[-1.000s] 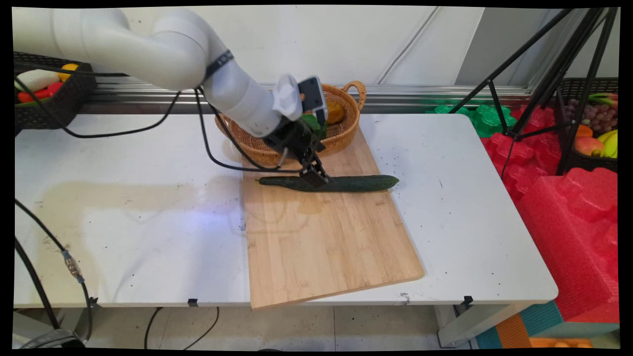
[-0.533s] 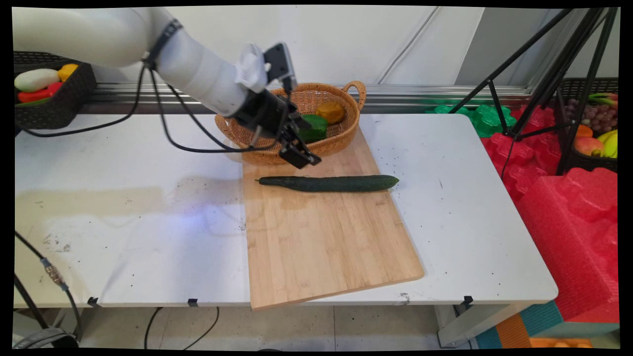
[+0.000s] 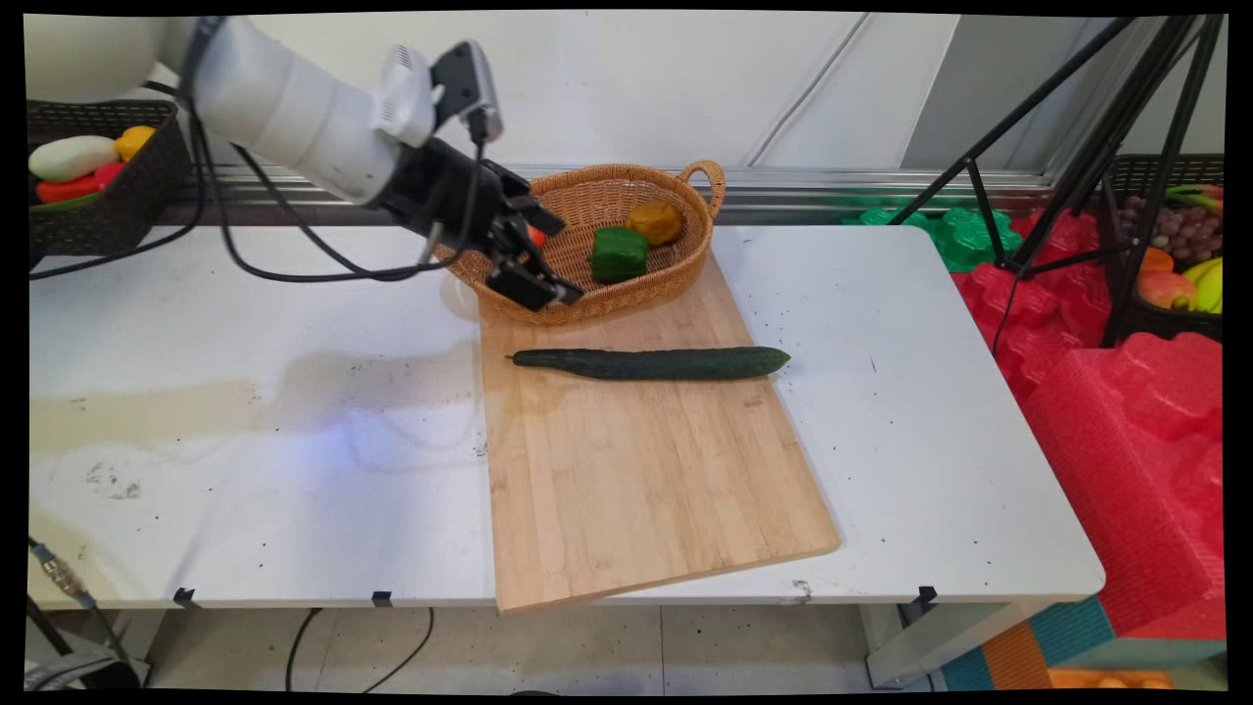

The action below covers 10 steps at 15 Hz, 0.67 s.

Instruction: Pick up the potato from the vegetable basket

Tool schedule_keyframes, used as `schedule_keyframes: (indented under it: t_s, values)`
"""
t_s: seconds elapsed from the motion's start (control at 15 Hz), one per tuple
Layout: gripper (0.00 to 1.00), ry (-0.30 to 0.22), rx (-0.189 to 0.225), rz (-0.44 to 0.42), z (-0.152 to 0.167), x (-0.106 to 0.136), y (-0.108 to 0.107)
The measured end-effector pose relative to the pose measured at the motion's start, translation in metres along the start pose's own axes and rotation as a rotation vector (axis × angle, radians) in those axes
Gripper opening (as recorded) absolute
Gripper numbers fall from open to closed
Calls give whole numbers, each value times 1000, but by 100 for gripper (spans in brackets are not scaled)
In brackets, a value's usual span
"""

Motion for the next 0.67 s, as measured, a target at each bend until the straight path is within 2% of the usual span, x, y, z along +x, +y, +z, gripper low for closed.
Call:
schedule_keyframes:
  t_s: [0.33,0.67]
  values:
    - [100,11,26,-32,-28,-9,-6]
    - [100,21,50,-56,-42,-9,-10]
